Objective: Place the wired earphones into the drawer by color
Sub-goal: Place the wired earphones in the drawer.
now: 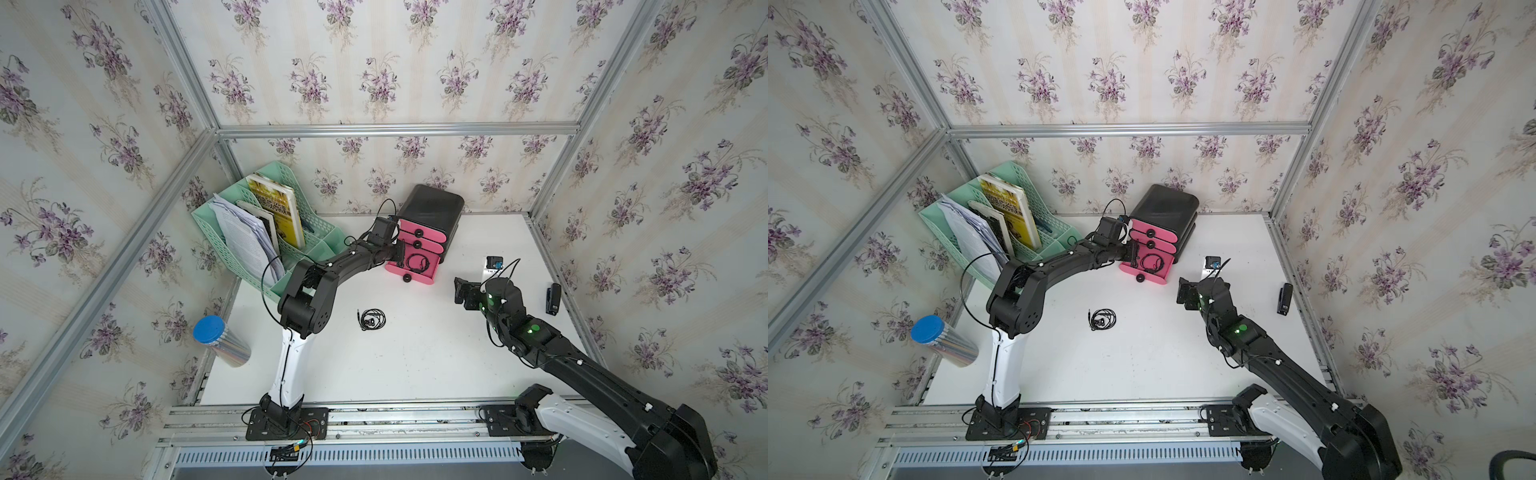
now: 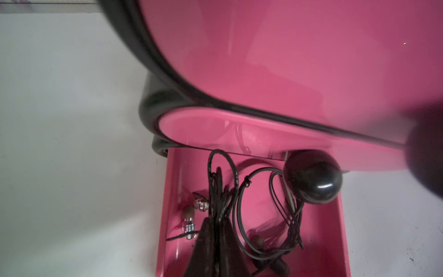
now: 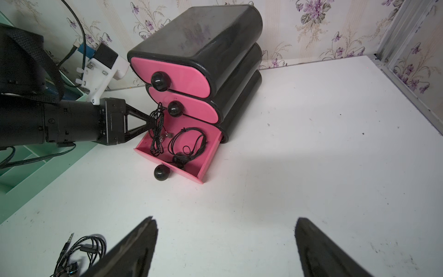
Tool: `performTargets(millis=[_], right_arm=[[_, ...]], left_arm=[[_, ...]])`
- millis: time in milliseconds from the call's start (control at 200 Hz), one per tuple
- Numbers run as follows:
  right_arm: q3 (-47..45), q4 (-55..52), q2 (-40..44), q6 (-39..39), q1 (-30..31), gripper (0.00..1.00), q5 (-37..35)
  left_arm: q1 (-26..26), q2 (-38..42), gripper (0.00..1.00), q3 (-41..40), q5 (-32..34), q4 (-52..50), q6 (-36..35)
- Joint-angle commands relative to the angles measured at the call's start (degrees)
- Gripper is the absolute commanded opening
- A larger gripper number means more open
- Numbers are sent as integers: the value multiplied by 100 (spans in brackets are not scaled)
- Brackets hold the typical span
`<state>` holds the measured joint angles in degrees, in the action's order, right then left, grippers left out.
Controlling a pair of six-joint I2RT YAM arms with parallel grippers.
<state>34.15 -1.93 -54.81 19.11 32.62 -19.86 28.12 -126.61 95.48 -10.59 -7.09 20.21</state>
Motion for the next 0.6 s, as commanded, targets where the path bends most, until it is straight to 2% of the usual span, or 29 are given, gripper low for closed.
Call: performTargets(millis=[0,245,320,400,595], right_arm=[[39,108,-4,-28,-1,94,2],[30,89,14,-28,2,94,2],[30,88,12,-22,2,94,-1],[30,88,9,-22,7,94,15],[21,81,34,-6,5,94,26]], left_arm=[[-8,-72,0,66,-92,-29,66],[-8,-233,0,269,-224,-256,86],[-9,-232,11,316,-267,-305,88],[-8,-237,26,386,-329,-373,88],[-7,8,38,471,-496,-460,141]])
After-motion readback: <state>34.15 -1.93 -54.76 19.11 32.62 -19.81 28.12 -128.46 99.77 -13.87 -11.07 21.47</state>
